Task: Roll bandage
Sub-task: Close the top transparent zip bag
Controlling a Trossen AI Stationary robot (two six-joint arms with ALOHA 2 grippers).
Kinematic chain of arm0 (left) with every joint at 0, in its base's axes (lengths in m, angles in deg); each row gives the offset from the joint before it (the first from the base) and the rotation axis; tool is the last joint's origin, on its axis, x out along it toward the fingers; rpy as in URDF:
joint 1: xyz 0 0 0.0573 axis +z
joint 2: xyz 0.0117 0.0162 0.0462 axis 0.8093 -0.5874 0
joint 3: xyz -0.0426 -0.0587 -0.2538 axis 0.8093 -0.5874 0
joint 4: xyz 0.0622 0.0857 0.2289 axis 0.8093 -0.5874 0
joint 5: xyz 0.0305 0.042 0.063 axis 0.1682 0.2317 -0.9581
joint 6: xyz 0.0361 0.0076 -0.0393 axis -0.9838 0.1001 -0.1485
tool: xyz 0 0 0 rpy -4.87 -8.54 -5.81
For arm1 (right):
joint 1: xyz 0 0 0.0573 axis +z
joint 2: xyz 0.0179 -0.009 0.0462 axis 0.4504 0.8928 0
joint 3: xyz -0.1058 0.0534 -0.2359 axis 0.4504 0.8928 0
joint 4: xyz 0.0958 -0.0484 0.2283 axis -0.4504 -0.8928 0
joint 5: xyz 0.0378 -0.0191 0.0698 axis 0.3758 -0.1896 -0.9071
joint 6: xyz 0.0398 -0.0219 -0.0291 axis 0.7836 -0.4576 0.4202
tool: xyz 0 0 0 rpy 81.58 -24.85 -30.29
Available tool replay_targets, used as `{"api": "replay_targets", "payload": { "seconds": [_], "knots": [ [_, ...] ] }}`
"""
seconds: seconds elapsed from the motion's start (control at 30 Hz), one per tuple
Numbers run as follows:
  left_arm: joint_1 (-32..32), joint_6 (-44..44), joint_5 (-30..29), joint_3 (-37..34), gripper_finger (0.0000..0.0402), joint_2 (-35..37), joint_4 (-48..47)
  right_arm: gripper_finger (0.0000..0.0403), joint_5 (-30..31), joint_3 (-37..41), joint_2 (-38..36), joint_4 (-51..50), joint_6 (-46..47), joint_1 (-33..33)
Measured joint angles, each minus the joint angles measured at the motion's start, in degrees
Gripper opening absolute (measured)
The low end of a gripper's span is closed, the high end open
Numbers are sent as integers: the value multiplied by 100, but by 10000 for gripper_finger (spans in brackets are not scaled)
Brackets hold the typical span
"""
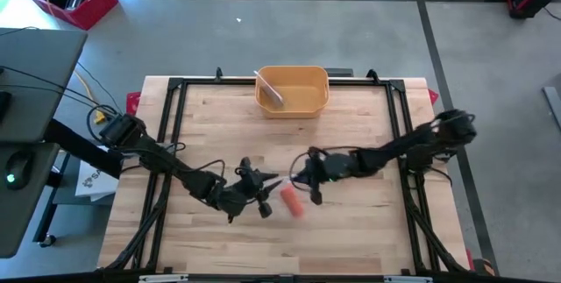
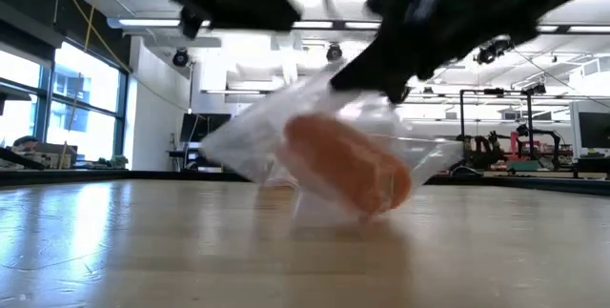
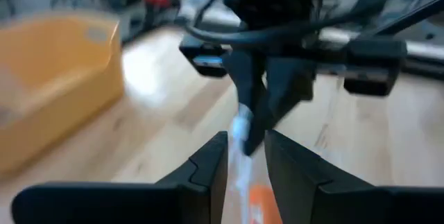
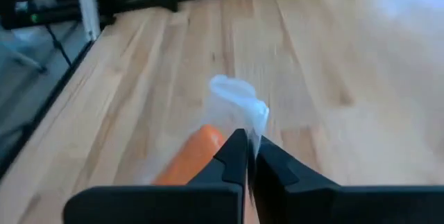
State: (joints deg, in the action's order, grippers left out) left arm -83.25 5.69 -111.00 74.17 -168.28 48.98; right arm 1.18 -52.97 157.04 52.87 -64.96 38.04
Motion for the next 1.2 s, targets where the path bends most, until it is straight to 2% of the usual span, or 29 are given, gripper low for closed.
{"api": "replay_targets", "payload": {
  "seconds": [0.1,0.2,0.3,0.47,0.77,0.93,1.2],
  "knots": [
    [110,-996,83,-2,106,-91,953,2,618,37,-545,-229,-601,425],
    [376,-1551,778,4,131,-102,1650,2,1106,27,-1010,-380,-919,719],
    [601,-1928,1548,-4,159,-120,1974,1,1338,28,-1320,-539,-1019,904],
    [797,-2210,2025,0,187,-249,2309,0,1525,27,-1501,-616,-977,1032],
    [777,-2211,2006,0,184,-856,2649,0,1776,29,-1464,-861,-750,1060],
    [777,-1952,1724,-2,184,-1152,3384,0,1788,29,-1466,-834,-558,1060],
    [777,-2061,1700,-11,183,-1470,3972,0,1794,29,-1471,-770,-274,1072]
  ]
}}
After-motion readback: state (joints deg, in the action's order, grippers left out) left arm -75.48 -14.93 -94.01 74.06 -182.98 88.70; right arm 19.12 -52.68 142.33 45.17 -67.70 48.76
